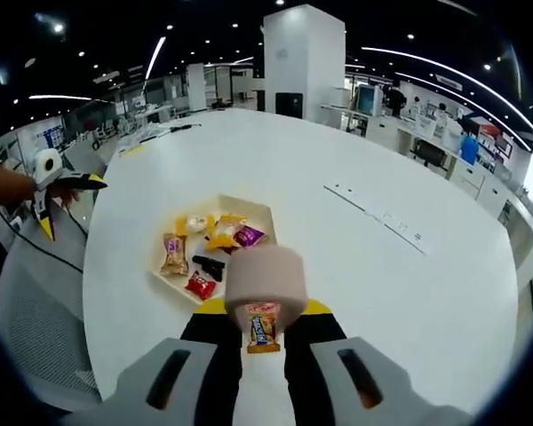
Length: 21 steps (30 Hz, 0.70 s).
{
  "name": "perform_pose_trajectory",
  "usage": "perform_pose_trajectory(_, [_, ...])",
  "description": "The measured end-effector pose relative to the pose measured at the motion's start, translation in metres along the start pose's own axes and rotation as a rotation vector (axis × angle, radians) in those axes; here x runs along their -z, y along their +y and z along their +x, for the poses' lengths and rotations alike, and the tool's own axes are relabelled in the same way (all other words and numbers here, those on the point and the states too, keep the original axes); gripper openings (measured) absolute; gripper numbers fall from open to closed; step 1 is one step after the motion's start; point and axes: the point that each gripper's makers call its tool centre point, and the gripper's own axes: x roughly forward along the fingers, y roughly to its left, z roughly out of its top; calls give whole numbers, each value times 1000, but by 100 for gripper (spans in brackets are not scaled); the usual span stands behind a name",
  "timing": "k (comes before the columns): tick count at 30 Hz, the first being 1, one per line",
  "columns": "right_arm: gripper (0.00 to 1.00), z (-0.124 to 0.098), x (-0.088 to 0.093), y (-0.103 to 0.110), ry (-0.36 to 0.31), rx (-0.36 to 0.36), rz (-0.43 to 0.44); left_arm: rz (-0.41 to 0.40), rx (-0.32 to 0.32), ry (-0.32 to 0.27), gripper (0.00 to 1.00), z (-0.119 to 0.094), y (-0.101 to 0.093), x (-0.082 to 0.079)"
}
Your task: Place the target food into the container with the food tongs after gripping and lifting it, then release it inside without dropping or visibly crushing the food.
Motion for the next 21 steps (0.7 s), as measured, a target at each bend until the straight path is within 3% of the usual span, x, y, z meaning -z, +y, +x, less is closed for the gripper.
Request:
perform_pose_trajectory(14, [16,-15,-54,0,-58,-7,-76,2,-3,2,99,0,-1,-1])
perform_pose_trajectory(21, [14,-18,-59,-1,-65,-12,-62,2,-5,-3,99,-1,-1,-2])
